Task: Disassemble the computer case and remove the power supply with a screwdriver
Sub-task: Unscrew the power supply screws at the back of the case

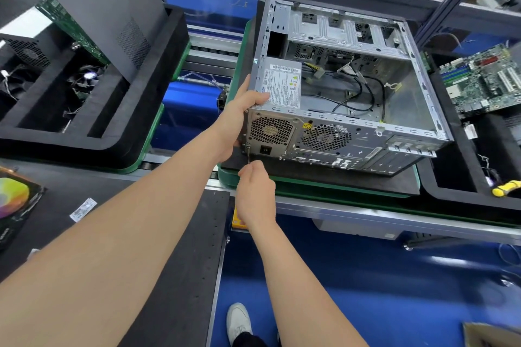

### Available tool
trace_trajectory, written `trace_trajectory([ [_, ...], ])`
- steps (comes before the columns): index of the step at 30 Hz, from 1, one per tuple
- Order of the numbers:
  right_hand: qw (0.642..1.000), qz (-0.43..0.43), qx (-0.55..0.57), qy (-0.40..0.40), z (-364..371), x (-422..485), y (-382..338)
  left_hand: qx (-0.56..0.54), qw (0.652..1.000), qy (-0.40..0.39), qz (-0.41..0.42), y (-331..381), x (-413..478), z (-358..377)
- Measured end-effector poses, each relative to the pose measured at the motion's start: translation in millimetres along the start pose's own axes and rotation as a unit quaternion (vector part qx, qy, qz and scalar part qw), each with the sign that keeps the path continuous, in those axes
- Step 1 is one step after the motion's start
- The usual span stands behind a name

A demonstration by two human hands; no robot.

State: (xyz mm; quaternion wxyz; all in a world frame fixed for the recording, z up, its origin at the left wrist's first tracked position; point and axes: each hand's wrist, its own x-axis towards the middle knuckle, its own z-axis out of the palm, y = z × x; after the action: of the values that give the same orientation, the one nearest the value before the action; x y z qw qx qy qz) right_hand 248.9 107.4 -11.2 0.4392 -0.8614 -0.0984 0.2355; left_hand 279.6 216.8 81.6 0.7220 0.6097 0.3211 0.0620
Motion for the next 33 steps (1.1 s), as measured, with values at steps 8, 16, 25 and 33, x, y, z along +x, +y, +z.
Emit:
trace_trajectory([
  [8, 0.984, -0.055, -0.137, 0.102, 9.1, -2.0, 4.3, 0.012, 1.0, 0.006, -0.007, 6.3, -3.1, 1.6],
  [16, 0.993, 0.033, 0.109, -0.016, -5.5, -1.1, 5.4, 0.022, 0.999, -0.001, -0.023, 16.3, -2.9, 4.5],
  [25, 0.843, 0.12, 0.472, -0.227, -23.0, 4.1, 23.3, 0.009, 1.0, 0.0, -0.021, 12.0, -10.1, 2.9],
  [33, 0.57, 0.171, 0.725, -0.347, -3.5, 1.1, 31.5, 0.034, 0.999, 0.0, -0.028, 27.5, -9.5, 8.2],
])
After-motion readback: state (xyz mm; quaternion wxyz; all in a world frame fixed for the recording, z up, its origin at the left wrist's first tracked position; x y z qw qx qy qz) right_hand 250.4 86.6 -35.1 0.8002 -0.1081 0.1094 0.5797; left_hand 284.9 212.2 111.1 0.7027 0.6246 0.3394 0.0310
